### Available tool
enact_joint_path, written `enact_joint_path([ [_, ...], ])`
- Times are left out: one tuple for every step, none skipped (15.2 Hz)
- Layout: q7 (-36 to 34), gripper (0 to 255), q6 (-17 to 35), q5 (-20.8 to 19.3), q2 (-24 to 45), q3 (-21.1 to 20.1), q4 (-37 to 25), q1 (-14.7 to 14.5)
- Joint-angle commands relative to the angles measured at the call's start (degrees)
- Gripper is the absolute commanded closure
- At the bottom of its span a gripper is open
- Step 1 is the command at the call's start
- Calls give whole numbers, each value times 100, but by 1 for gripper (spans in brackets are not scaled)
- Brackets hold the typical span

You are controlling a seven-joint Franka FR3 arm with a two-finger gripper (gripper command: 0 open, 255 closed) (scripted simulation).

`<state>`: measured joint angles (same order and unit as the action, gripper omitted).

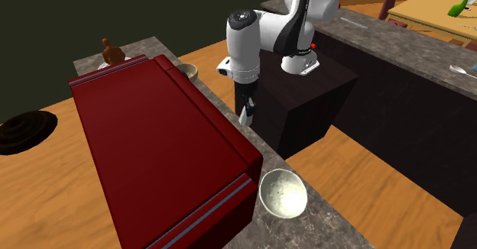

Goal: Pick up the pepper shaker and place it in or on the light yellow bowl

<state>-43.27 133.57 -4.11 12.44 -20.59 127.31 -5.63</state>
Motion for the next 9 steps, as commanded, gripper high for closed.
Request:
enact_joint_path([
  [-304, 255, -106, -88, 218, -66, -307, -185],
  [-443, 255, -166, -127, 322, -92, -464, -281],
  [-580, 255, -229, -169, 430, -119, -627, -377],
  [-715, 255, -295, -211, 542, -142, -796, -475],
  [-846, 255, -364, -253, 657, -160, -973, -576],
  [-974, 255, -437, -297, 777, -178, -1157, -676],
  [-1098, 255, -513, -340, 899, -190, -1347, -781],
  [-1219, 255, -593, -384, 1026, -203, -1546, -885],
  [-1336, 255, -676, -428, 1157, -213, -1752, -991],
])
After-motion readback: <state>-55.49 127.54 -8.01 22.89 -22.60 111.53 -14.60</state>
